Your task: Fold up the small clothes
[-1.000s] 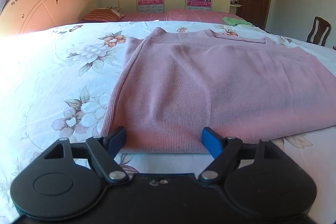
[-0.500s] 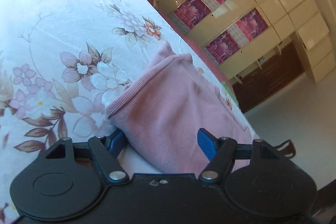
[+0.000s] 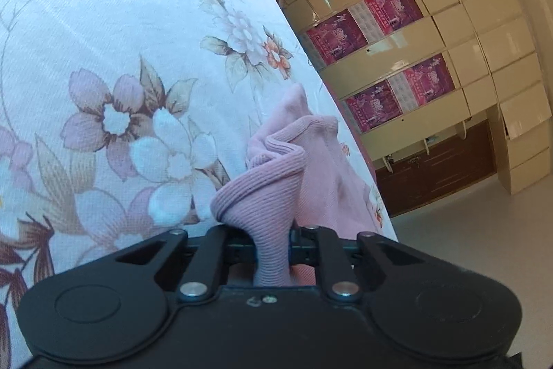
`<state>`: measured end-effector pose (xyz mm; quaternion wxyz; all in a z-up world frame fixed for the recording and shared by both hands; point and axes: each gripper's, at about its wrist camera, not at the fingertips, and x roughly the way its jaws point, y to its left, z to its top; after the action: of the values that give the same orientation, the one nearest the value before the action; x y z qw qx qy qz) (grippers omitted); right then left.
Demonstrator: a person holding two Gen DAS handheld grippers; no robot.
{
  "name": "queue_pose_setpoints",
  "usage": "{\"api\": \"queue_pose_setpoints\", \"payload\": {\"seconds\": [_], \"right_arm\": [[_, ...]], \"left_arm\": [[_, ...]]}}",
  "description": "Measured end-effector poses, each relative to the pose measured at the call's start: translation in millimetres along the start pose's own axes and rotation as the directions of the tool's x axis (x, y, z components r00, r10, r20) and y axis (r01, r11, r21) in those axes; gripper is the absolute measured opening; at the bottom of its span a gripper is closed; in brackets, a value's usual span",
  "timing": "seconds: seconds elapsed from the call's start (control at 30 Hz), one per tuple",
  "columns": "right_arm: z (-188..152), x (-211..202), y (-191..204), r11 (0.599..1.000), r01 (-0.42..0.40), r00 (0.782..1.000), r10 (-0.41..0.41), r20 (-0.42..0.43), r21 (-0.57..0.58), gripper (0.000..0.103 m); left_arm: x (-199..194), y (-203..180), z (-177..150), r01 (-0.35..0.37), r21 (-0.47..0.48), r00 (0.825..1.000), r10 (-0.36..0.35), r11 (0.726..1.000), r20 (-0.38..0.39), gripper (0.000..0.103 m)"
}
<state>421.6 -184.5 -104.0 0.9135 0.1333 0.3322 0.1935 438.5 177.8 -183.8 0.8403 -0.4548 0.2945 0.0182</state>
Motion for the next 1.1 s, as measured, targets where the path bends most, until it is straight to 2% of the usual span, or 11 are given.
{"api": "queue_pose_setpoints", "payload": {"seconds": [0.13,0.2,0.33,0.43,0.53,0.63,0.77,0.87,1.0,1.07,1.1], "right_arm": [[0.9,18.0,8.3,0.999,-0.030,1.000,0.030,-0.002,-0.018,0.000],[-3.2,31.2,10.6,0.999,0.005,0.999,-0.006,-0.038,-0.051,0.000],[-12.7,46.7,0.1,0.999,0.012,0.998,-0.014,-0.054,-0.031,0.000],[-11.9,38.2,-7.9,1.000,0.007,1.000,-0.007,-0.028,0.011,0.000],[-8.5,10.5,-27.0,0.993,0.047,0.998,-0.052,0.043,0.106,0.000],[-7.5,-33.3,-62.8,0.969,0.097,0.984,-0.127,0.122,0.227,0.000],[-8.1,-92.1,-118.4,0.914,0.148,0.960,-0.224,0.166,0.378,0.000],[-13.3,-131.4,-155.4,0.873,0.189,0.944,-0.287,0.161,0.450,0.000],[-24.8,-166.1,-192.2,0.826,0.184,0.948,-0.292,0.126,0.533,0.000],[-29.0,-182.1,-202.4,0.815,0.161,0.951,-0.279,0.132,0.557,0.001],[-29.6,-188.6,-203.7,0.815,0.156,0.950,-0.278,0.140,0.559,0.005]], "left_arm": [[-13.7,-7.0,0.0,0.013,0.034,1.000,-0.013,0.999,0.016,0.011],[-19.1,-7.9,0.1,0.027,0.052,0.999,-0.029,0.998,0.034,0.011],[-11.4,-4.1,2.2,-0.015,0.032,1.000,0.015,0.999,-0.008,0.011],[-22.2,-42.4,3.0,0.039,0.148,0.999,-0.042,0.988,0.015,0.011],[-24.9,-110.0,-6.7,0.104,0.366,0.994,-0.105,0.925,-0.018,0.010],[-11.2,-181.1,-38.0,0.178,0.536,0.984,-0.145,0.825,-0.103,0.010],[22.2,-247.3,-98.8,0.311,0.616,0.948,-0.196,0.723,-0.249,0.011],[58.9,-277.3,-163.2,0.381,0.645,0.912,-0.155,0.662,-0.380,0.011],[106.6,-286.3,-248.9,0.452,0.658,0.807,0.038,0.602,-0.590,0.030],[88.2,-286.5,-256.1,0.461,0.687,0.825,0.014,0.561,-0.565,0.042],[76.4,-285.4,-247.3,0.477,0.680,0.828,-0.025,0.557,-0.560,0.064]]}}
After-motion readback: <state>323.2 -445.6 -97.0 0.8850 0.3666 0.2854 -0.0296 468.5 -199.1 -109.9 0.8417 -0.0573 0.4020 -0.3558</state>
